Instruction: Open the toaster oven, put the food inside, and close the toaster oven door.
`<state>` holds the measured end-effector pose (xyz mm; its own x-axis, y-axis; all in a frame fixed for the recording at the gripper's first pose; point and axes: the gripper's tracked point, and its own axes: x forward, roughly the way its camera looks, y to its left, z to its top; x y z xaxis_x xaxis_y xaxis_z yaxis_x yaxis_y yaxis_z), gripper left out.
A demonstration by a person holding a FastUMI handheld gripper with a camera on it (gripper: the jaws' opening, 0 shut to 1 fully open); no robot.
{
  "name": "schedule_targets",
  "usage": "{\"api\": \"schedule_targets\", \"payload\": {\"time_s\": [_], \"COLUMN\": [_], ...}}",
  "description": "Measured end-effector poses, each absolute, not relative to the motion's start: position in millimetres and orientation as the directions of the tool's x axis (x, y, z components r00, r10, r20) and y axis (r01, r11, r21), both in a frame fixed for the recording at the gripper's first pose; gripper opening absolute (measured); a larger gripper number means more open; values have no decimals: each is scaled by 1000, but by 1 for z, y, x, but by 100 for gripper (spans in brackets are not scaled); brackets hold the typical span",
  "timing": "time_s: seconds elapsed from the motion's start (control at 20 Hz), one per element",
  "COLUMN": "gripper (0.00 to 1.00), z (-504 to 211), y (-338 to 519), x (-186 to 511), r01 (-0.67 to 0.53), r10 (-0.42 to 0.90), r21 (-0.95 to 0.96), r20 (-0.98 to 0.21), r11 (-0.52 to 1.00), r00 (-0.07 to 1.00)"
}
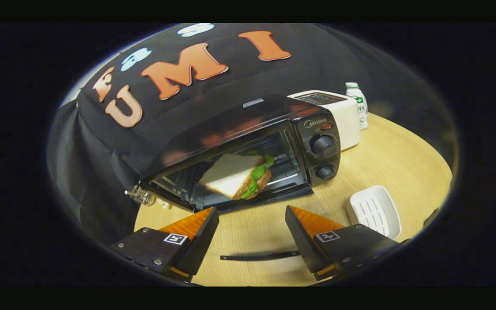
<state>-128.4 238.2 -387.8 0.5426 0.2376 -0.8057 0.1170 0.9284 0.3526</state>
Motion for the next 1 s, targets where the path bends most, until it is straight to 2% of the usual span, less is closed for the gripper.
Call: {"api": "schedule_targets", "payload": {"time_s": [0.25, 0.4, 0.6, 0.7, 0.85, 1.0], "gripper": [98, 98, 98, 98, 98, 97], "z": [-402, -417, -434, -440, -452, -456], "y": [237, 234, 241, 241, 247, 253], "x": [-187, -221, -259, -266, -269, -256], "r01": [16, -11, -106, -162, -186, -194], "r10": [257, 245, 271, 272, 277, 291], "r21": [289, 255, 254, 244, 251, 259], "r20": [-874, -918, -941, -944, -951, -944], "r11": [957, 967, 961, 956, 950, 946], "r00": [412, 311, 205, 186, 134, 155]}}
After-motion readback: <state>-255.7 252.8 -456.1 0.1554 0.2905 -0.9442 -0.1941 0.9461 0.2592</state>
